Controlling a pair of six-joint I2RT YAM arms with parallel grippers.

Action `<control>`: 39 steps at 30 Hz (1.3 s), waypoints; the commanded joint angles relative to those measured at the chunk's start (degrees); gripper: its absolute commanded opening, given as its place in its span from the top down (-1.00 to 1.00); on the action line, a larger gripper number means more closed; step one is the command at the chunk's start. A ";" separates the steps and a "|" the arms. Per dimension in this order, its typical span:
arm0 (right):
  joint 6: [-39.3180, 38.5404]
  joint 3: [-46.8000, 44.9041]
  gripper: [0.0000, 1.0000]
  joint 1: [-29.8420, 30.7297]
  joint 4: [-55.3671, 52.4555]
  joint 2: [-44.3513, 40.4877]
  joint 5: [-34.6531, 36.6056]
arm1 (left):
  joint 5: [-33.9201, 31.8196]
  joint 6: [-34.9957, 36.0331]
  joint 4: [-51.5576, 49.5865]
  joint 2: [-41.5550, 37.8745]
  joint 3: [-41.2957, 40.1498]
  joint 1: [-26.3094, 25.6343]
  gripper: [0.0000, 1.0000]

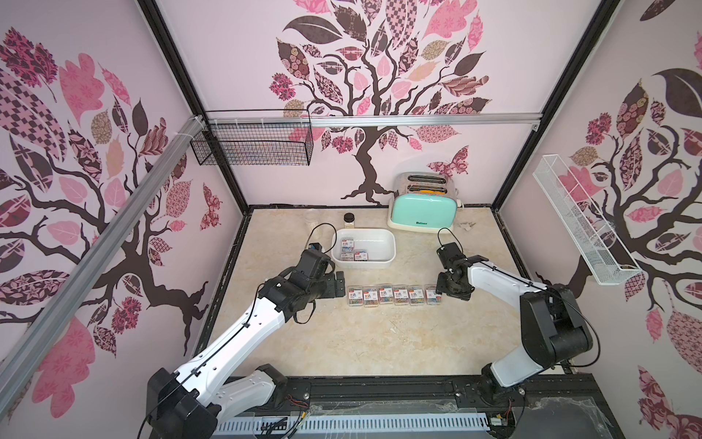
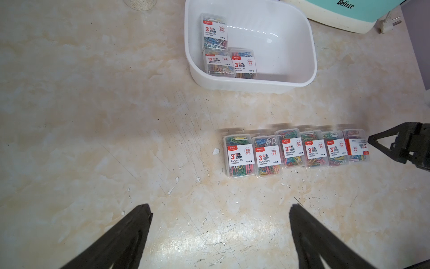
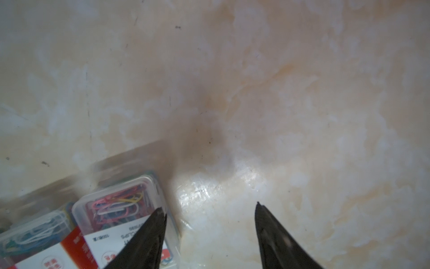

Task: Take the paper clips out of the storage box
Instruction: Adjust the boxed paper clips at the center of the board.

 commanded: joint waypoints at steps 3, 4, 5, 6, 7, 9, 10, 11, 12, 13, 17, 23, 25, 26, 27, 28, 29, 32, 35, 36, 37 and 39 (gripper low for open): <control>0.18 -0.28 -0.28 -0.24 0.23 -0.15 -0.01 | 0.60 0.05 0.57 0.55 0.64 -0.39 -0.96; 0.07 -0.38 -0.28 -0.24 0.25 -0.18 -0.31 | 0.55 0.06 0.55 0.50 0.63 -0.39 -0.96; -0.12 -0.42 -0.28 -0.25 0.33 0.04 -0.85 | 0.49 -0.04 0.56 0.51 0.49 -0.39 -0.96; -0.27 -0.41 -0.27 -0.24 0.31 0.41 -1.26 | 0.39 -0.04 0.61 0.44 0.31 -0.39 -0.96; -0.42 -0.42 -0.27 -0.28 0.34 0.74 -1.83 | 0.34 -0.12 0.74 0.50 0.25 -0.39 -0.96; -0.22 -0.68 -0.27 -0.24 0.55 0.80 -2.28 | 0.23 -0.13 0.82 0.63 0.32 -0.39 -0.96; -0.26 -0.70 -0.27 -0.31 0.56 0.65 -2.36 | 0.17 -0.13 0.80 0.64 0.29 -0.39 -0.96; -0.35 -0.69 -0.27 -0.24 0.56 0.41 -2.51 | 0.15 -0.04 0.86 0.80 0.38 -0.39 -0.96; -0.53 -0.72 -0.27 -0.24 0.59 0.23 -2.54 | -0.06 0.00 0.88 0.81 0.37 -0.39 -0.96; -0.56 -0.69 -0.27 -0.24 0.48 0.14 -2.40 | -0.18 -0.08 0.97 0.90 0.38 -0.39 -0.96; -1.05 0.01 -0.27 -0.30 -0.18 -0.34 -1.85 | -0.54 0.07 1.15 1.42 0.73 -0.39 -0.96; -2.35 1.60 -0.37 -0.27 -0.83 -2.48 -1.53 | -1.63 0.31 1.26 2.67 2.02 -0.39 -0.96; -3.16 2.30 -0.42 -0.24 -1.08 -3.21 -1.75 | -1.77 0.37 1.32 3.23 2.61 -0.39 -0.96; -3.50 2.69 -0.45 -0.24 -1.17 -3.65 -1.98 | -1.94 0.51 1.24 3.76 3.07 -0.40 -0.96; -3.80 3.19 -0.49 -0.24 -1.28 -4.01 -2.01 | -1.97 0.59 1.23 4.45 3.55 -0.39 -0.96; -4.07 3.50 -0.51 -0.29 -1.34 -4.35 -2.27 | -2.07 0.75 1.04 5.06 4.07 -0.39 -0.96; -4.56 3.83 -0.54 -0.31 -1.08 -4.74 -2.83 | -2.19 0.94 0.81 5.90 4.89 -0.39 -0.96; -5.58 5.24 -0.60 -0.24 -1.41 -5.19 -4.05 | -2.56 1.39 0.34 8.61 7.04 -0.39 -0.96; -6.59 6.40 -0.65 -0.27 -1.53 -5.59 -5.78 | -2.94 2.08 -0.30 11.96 10.05 -0.39 -0.96; -6.91 6.65 -0.70 -0.13 -1.47 -5.77 -6.43 | -3.26 2.19 -0.64 13.34 11.28 -0.41 -0.96; -7.13 6.86 -0.74 -0.01 -1.37 -5.96 -6.82 | -3.35 2.40 -0.66 14.30 12.15 -0.39 -0.96; -7.14 7.33 -0.77 0.31 -1.76 -6.14 -7.77 | -3.44 3.11 -0.14 16.60 14.16 -0.39 -0.96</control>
